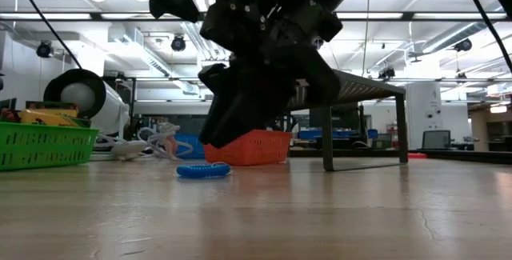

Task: Pick & Place Office Desk Supplies
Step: Put the blue spring rubber band into the blue bin

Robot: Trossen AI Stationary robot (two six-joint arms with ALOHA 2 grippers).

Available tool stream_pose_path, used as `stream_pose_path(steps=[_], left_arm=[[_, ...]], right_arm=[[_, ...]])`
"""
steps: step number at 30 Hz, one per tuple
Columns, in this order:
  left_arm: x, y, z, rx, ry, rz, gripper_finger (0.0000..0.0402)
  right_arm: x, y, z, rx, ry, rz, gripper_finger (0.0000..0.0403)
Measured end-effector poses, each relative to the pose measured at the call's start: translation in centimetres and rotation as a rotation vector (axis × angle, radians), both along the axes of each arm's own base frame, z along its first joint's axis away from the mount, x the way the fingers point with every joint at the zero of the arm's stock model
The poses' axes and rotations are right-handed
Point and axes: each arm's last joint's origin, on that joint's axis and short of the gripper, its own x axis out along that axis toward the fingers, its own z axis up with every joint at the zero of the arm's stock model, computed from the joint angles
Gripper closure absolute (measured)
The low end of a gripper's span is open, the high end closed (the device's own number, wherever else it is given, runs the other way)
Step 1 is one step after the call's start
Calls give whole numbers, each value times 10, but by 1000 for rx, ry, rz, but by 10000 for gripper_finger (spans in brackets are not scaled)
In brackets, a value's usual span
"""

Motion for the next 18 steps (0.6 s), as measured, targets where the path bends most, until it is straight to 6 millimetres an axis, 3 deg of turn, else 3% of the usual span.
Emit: stream_pose_path(steps=[18], left_arm=[[0,0,0,0,0,0,290]], right_arm=[[-9,-12,-24,68,-40,-14,280]])
